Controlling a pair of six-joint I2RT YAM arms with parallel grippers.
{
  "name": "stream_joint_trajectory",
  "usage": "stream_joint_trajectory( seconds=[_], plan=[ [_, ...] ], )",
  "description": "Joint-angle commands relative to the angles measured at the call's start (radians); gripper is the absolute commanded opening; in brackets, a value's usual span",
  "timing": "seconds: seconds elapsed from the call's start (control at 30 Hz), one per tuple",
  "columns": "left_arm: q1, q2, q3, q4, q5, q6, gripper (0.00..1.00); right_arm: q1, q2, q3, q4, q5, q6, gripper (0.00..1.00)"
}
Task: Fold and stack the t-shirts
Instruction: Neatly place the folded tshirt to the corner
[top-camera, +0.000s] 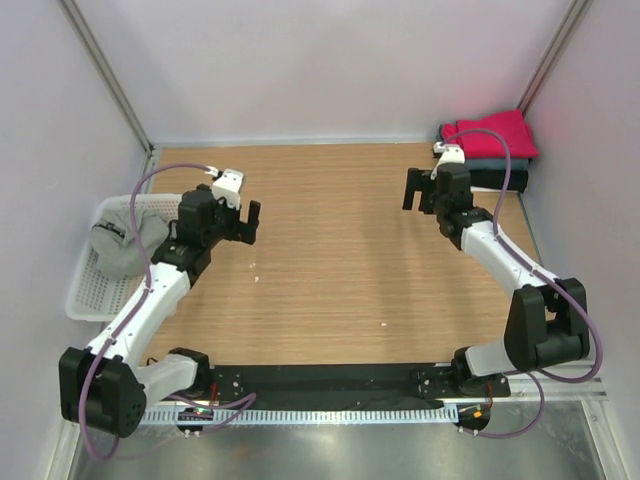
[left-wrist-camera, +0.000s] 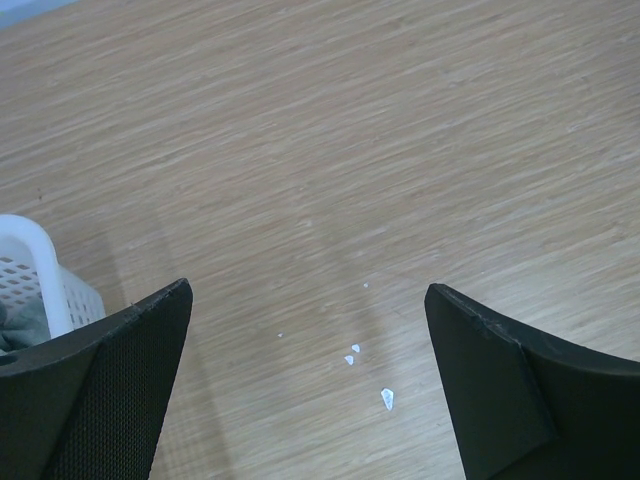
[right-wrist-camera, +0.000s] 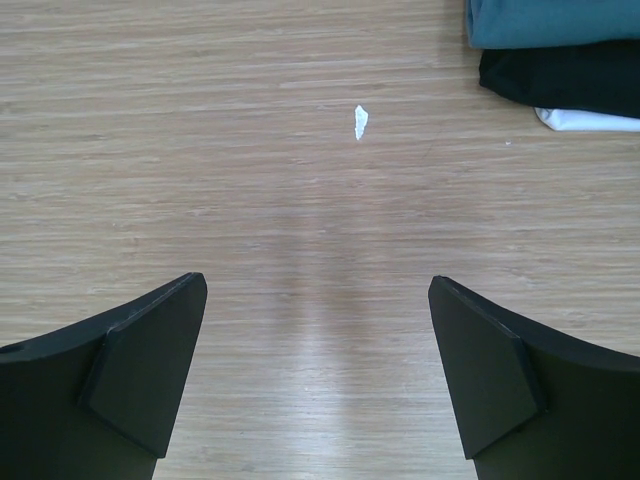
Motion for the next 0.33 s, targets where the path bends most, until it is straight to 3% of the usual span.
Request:
stream_joint_trajectory(
  seconds=[0.0,0.3],
  plan=[
    [0.009,-0.010,0.011,-0.009,0.005,0.023,0.99,-0.001,-0.059,0.007,0.047,-0.029,-0.002,1.00],
    [0.017,0.001,-0.004,0.002,0.006,0.023,1.00,-0.001,-0.099,-0.024,0.085,-0.063,-0.046,1.00]
  ],
)
